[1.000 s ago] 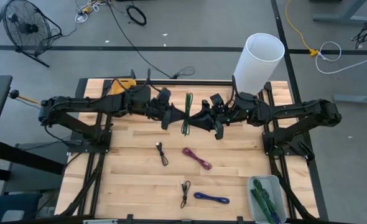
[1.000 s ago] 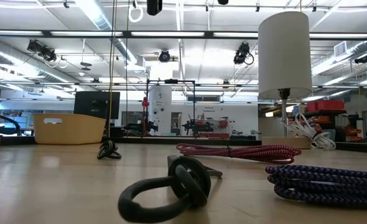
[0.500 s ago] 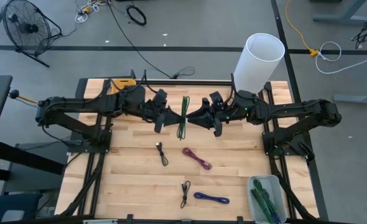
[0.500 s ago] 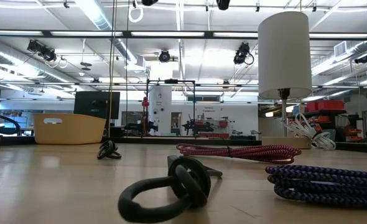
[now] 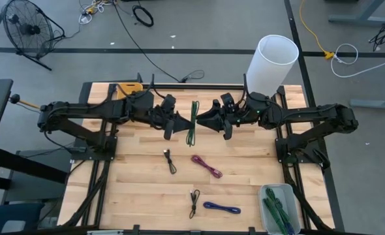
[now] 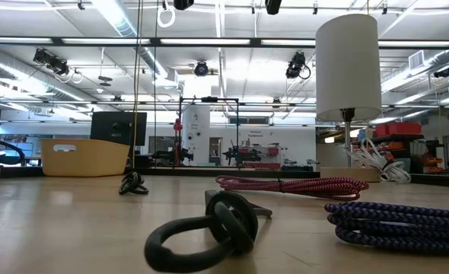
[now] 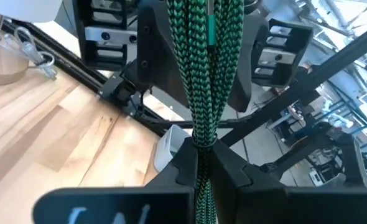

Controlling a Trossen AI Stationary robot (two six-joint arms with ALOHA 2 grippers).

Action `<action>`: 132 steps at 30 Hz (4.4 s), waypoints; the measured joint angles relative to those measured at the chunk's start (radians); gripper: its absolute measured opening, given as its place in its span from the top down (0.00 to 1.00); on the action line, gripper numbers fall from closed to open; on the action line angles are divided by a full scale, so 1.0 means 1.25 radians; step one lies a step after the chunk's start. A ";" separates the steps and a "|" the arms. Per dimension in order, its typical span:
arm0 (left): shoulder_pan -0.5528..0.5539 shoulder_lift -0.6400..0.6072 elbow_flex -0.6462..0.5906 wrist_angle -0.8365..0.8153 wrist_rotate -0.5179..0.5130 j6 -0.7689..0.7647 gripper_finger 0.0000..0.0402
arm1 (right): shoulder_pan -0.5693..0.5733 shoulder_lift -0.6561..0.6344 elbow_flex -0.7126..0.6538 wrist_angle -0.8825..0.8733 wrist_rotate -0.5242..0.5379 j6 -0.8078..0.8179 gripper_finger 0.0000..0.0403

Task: Pick & Place USB Port
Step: Put the green charger cable into the gray bin, then put the pink charger cable into the gray bin

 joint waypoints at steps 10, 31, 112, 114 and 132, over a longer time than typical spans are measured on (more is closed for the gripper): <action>-0.019 0.026 0.001 0.080 -0.005 -0.006 0.95 | 0.000 0.001 0.000 -0.003 0.029 -0.020 0.71; -0.022 0.034 0.000 0.062 -0.002 0.033 0.74 | -0.001 0.002 0.000 -0.015 0.027 -0.017 0.99; -0.024 -0.058 0.000 -0.240 0.003 0.125 0.49 | 0.659 -0.154 -0.360 -0.856 -0.255 1.061 0.59; -0.024 -0.058 0.000 -0.240 0.003 0.125 0.49 | 0.659 -0.155 -0.360 -0.857 -0.258 1.055 0.57; -0.023 -0.058 0.000 -0.240 0.003 0.125 0.49 | 0.659 -0.337 -0.360 -0.689 -0.097 1.119 0.72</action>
